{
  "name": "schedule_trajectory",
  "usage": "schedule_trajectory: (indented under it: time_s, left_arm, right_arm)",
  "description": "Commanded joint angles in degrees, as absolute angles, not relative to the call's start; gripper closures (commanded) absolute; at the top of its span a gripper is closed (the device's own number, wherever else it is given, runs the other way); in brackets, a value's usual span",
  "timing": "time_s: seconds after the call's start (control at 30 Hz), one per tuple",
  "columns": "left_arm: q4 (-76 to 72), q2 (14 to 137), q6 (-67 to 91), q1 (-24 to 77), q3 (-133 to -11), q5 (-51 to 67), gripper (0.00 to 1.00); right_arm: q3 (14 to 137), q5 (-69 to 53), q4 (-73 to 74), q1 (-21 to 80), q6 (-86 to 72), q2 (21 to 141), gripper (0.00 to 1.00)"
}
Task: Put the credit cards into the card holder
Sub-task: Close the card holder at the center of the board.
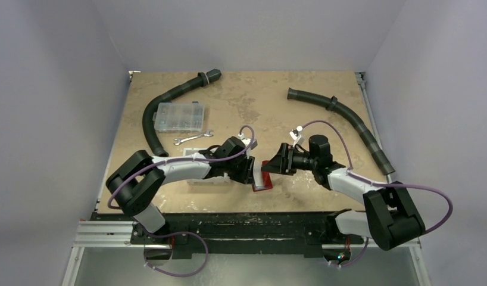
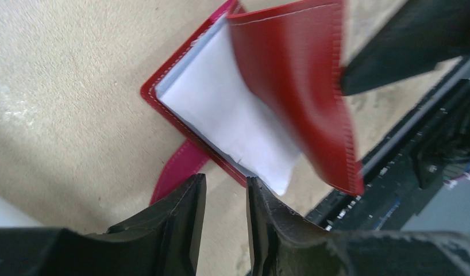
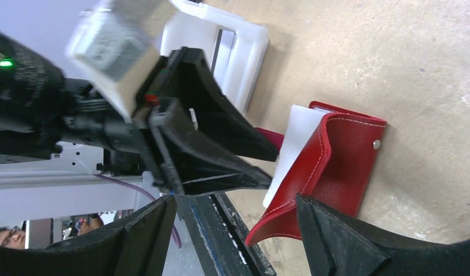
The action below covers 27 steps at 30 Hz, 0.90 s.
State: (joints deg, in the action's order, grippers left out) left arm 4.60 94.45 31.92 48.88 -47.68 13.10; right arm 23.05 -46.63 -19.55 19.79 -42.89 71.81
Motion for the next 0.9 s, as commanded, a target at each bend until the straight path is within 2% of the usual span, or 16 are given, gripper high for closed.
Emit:
schedule_trajectory:
  time_s: [0.0,0.07,0.27,0.37,0.5,0.67,0.77,0.87]
  left_arm:
    - [8.49,85.22,30.37,49.03,-50.17,12.61,0.63]
    - [12.3,82.86,29.87,48.65,-51.15,13.09,0.59]
    - [17.53,77.48,30.48,46.77,-53.7,13.85,0.58]
    - [18.96,76.37,31.15,44.08,-53.35,11.76,0.6]
    - [18.38,75.05,33.04,41.17,-51.39,11.85,0.67]
    - [19.62,69.63,33.76,38.92,-49.8,8.3,0.67]
    - [21.18,67.67,33.5,38.72,-49.59,7.32,0.67]
    - [19.07,67.75,33.65,38.59,-48.14,9.53,0.67]
  right_arm:
    - [24.01,-49.15,-22.77,20.8,-43.7,75.13,0.15]
    - [24.16,-49.81,-24.95,21.85,-43.94,77.64,0.15]
    - [24.95,-51.15,-28.83,25.93,-44.76,79.55,0.16]
    - [25.82,-51.05,-27.93,26.36,-43.39,78.33,0.15]
    - [26.3,-49.85,-28.72,27.07,-43.22,78.71,0.12]
    - [27.24,-50.36,-39.34,30.69,-47.63,88.77,0.2]
    - [28.52,-50.14,-45.48,34.69,-50.51,93.27,0.32]
    - [27.42,-47.63,-45.09,36.13,-50.41,97.08,0.33]
